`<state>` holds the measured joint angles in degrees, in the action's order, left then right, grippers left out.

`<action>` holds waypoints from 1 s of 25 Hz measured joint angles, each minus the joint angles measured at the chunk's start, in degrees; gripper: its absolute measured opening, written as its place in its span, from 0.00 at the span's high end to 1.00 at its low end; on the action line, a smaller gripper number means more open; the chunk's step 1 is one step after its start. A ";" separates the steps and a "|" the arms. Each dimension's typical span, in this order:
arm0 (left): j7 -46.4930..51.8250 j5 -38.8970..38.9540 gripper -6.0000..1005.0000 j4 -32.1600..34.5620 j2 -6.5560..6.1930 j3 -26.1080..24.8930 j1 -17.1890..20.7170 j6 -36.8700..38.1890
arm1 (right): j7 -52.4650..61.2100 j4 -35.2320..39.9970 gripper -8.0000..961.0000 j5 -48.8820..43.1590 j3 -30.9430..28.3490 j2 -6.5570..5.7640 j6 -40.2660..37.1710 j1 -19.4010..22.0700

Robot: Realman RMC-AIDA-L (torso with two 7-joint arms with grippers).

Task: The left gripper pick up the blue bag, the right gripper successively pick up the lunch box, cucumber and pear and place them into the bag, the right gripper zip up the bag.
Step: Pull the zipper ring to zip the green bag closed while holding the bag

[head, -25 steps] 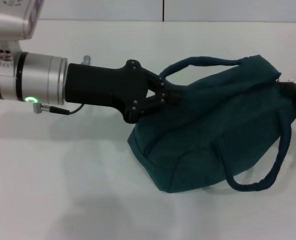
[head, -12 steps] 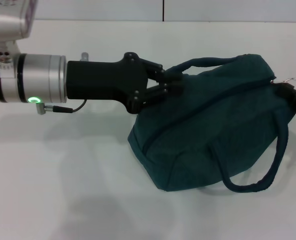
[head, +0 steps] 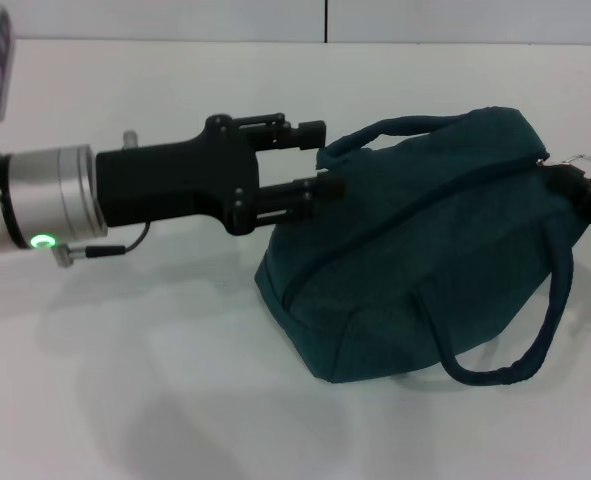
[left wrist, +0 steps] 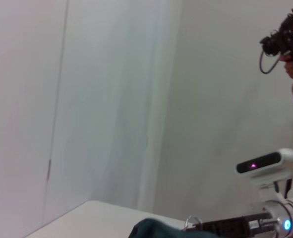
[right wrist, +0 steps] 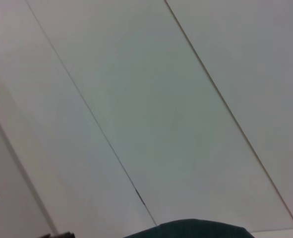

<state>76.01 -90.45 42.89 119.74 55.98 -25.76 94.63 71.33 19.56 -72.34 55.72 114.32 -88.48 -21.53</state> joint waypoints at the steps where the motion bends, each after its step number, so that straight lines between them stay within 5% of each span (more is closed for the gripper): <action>1: -0.65 0.12 0.63 -0.86 0.00 -0.05 0.21 -0.27 | 0.01 0.00 0.90 0.00 0.01 0.01 -0.08 0.00; 13: -3.87 0.08 0.15 -8.30 0.02 0.10 -0.19 -4.48 | -0.01 -0.28 0.90 -0.07 0.19 0.11 -0.50 -0.14; 25: -5.16 -0.50 0.19 -10.36 -0.10 0.78 -0.37 -4.02 | -0.13 -0.32 0.90 -0.09 0.20 0.11 -0.74 -0.21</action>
<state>70.85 -90.96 32.53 119.63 56.76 -26.13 90.61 71.20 19.24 -72.43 55.92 114.43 -89.21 -21.75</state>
